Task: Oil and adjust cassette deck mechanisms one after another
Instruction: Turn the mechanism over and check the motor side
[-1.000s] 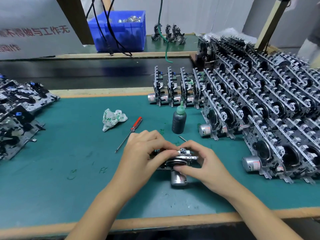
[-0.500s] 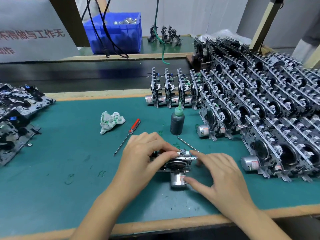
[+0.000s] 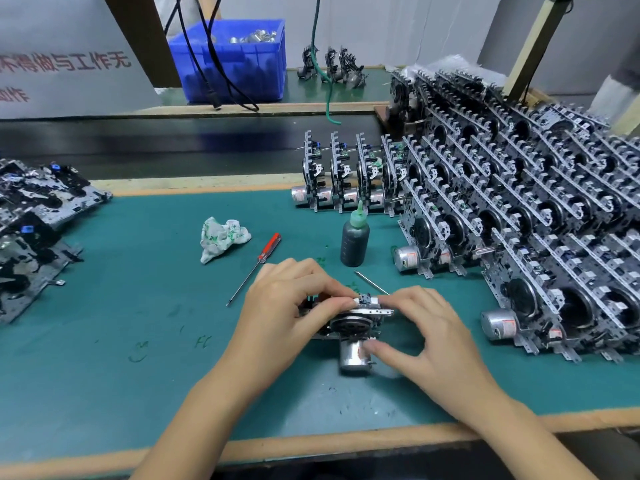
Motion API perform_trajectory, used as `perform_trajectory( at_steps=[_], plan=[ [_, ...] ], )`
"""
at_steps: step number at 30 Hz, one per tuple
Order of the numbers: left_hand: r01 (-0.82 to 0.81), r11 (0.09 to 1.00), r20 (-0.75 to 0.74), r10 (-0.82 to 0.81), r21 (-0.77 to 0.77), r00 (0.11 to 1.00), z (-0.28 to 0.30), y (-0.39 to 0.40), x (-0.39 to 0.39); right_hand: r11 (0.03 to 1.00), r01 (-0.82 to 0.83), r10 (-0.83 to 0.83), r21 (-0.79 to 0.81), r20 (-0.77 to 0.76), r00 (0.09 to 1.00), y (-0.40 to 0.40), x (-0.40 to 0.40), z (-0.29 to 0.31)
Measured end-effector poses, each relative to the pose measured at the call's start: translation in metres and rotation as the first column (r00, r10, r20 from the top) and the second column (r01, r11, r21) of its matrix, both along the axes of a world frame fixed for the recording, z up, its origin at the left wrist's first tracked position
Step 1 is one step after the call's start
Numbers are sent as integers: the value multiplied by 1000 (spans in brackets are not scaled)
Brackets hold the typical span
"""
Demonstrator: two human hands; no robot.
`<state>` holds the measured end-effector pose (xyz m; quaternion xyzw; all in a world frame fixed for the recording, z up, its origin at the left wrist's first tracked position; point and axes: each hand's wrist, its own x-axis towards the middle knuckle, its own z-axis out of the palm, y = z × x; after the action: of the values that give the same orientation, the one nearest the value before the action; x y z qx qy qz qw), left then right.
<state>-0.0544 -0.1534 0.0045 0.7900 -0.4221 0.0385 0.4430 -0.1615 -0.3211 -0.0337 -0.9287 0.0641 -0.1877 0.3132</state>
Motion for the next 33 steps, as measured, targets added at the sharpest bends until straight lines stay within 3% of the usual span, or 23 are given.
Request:
perform_trajectory(
  at_steps=[3, 7, 18, 25, 29, 33],
  plan=[
    [-8, 1000, 0, 8, -5, 1000, 0, 0, -1, 950, -108, 103, 292, 34, 994, 6, 13, 7],
    [-1, 1000, -12, 1, -6, 1000, 1, 0, -1, 858, -190, 185, 477, 58, 981, 10, 25, 9],
    [14, 1000, 6, -14, -1, 1000, 0, 1, -1, 843, -210, 202, 496, 69, 977, 1, 32, 5],
    [-32, 999, 37, 33, -22, 999, -1, -1, -1, 894, -216, 221, 394, 33, 975, -2, 31, 6],
    [-27, 999, 36, 27, -21, 999, -1, -1, -1, 991, -113, 114, 64, -2, 994, -13, 20, 10],
    [-33, 999, 40, 34, -29, 999, 0, -2, 0, 947, -44, 63, -318, 48, 997, -13, 6, -2]
  ],
)
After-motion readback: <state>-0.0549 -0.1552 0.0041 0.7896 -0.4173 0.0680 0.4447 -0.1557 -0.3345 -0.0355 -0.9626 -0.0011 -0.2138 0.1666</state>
